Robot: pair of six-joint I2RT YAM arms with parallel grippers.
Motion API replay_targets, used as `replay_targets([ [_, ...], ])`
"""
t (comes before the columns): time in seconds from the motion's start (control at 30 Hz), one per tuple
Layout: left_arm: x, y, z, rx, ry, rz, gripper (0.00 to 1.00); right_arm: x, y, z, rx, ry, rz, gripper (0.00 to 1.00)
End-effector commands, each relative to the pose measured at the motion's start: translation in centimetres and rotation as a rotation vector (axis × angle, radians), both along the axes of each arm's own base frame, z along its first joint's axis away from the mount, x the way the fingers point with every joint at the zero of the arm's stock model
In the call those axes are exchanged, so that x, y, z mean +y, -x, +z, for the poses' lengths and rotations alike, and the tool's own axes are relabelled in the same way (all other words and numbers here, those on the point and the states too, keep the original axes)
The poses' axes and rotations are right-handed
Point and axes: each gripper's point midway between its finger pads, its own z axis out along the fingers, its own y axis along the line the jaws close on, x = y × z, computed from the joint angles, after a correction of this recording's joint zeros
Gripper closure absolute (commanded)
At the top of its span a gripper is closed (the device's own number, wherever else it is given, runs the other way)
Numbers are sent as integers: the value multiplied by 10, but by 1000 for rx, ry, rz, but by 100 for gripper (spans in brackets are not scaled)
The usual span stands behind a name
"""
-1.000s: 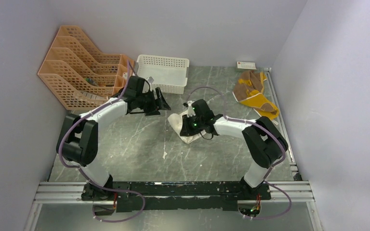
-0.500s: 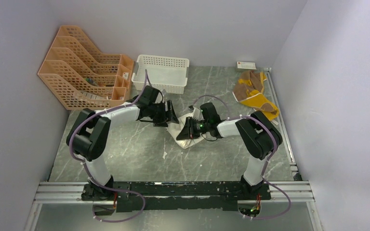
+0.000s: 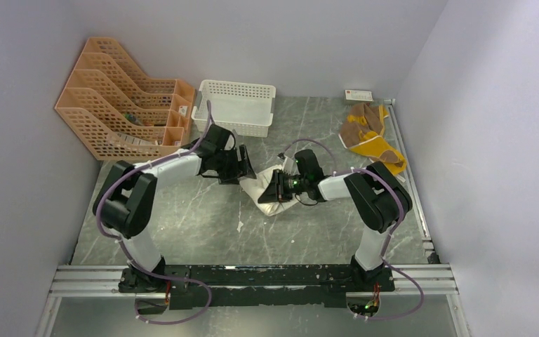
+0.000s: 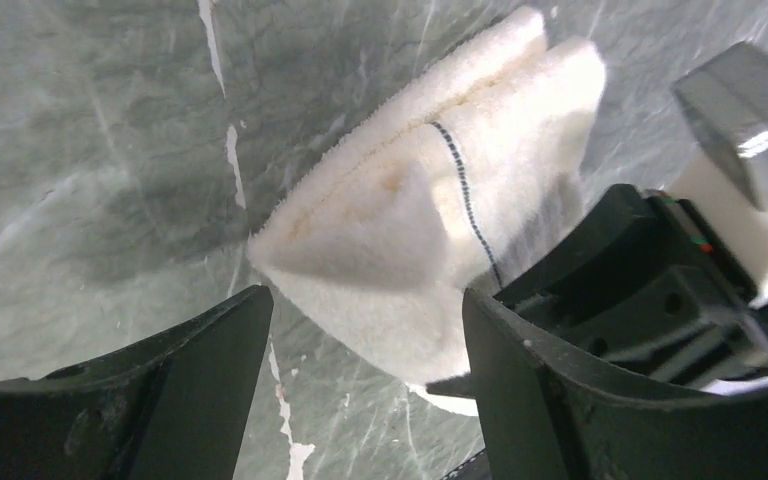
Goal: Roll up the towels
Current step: Roll the towel at the center of the board.
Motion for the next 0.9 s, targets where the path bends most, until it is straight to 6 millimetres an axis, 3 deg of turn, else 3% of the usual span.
replay_targets([
  [0.0,11,-5,37,-68,4,95,18,0,2,5,-1,-29,2,78],
  [0.1,11,5,38,-41,38,121,18,1,3,6,6,-46,2,78],
  [0.37,-8,43,0,90,97,104,20,2,6,10,13,-78,-2,78],
  [0.87,-32,35,-22,130,210,193,21,1,7,11,11,-74,6,78],
])
